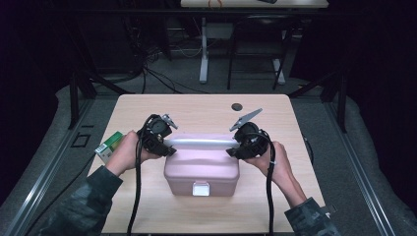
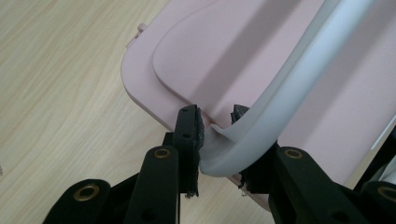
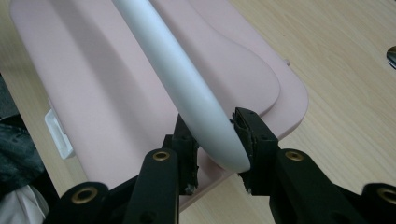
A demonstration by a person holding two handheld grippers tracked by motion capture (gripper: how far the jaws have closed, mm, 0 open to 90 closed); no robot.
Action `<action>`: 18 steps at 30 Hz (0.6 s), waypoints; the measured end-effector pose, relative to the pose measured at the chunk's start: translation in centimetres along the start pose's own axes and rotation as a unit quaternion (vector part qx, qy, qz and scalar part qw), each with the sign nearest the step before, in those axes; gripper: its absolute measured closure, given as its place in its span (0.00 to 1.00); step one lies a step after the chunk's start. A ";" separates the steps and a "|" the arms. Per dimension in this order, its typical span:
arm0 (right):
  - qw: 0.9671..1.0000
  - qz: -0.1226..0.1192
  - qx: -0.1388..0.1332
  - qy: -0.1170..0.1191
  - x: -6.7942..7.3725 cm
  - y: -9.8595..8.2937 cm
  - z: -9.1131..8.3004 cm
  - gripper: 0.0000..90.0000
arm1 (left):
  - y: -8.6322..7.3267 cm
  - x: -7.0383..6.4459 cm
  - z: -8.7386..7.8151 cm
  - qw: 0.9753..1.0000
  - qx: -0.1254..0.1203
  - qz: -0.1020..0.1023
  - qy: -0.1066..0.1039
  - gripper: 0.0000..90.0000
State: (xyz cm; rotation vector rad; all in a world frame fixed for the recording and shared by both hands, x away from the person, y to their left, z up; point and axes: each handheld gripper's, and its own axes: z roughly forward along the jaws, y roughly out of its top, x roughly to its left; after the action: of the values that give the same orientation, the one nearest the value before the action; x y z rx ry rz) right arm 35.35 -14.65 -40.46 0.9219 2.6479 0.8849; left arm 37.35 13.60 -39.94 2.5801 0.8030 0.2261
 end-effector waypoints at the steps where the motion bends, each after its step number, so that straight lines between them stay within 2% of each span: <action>1: 1.000 0.001 -0.006 -0.001 0.0 -0.1 0.0 0.78 | -0.1 0.0 0.0 1.000 -0.003 0.000 -0.001 0.79; 4: 1.000 0.007 -0.011 -0.003 -0.2 -0.2 0.2 0.80 | -0.3 0.3 0.1 1.000 -0.012 -0.013 -0.018 0.74; 7: 1.000 0.006 -0.013 -0.003 -0.4 -0.3 0.2 0.81 | -1.0 0.5 0.0 0.999 -0.023 -0.028 -0.022 0.60; 9: 1.000 0.004 -0.014 -0.005 -0.3 -0.3 0.2 0.81 | -1.7 0.5 -0.1 0.998 -0.033 -0.043 -0.020 0.51; 12: 1.000 0.001 -0.015 -0.011 -0.2 -0.3 0.2 0.81 | -2.6 0.3 -0.5 0.998 -0.040 -0.048 -0.015 0.39; 16: 1.000 0.000 -0.018 -0.012 -0.2 -0.4 0.2 0.81 | -3.9 0.1 -1.2 0.996 -0.059 -0.059 -0.014 0.33; 18: 1.000 0.000 -0.019 -0.011 -0.3 -0.4 0.2 0.81 | -4.6 0.1 -1.5 0.996 -0.063 -0.066 -0.006 0.30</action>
State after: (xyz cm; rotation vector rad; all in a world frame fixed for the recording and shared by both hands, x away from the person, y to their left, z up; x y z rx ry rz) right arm 35.44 -14.96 -40.89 0.9172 2.6021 0.9170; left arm 34.69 17.64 -40.62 2.3985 0.9194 0.2141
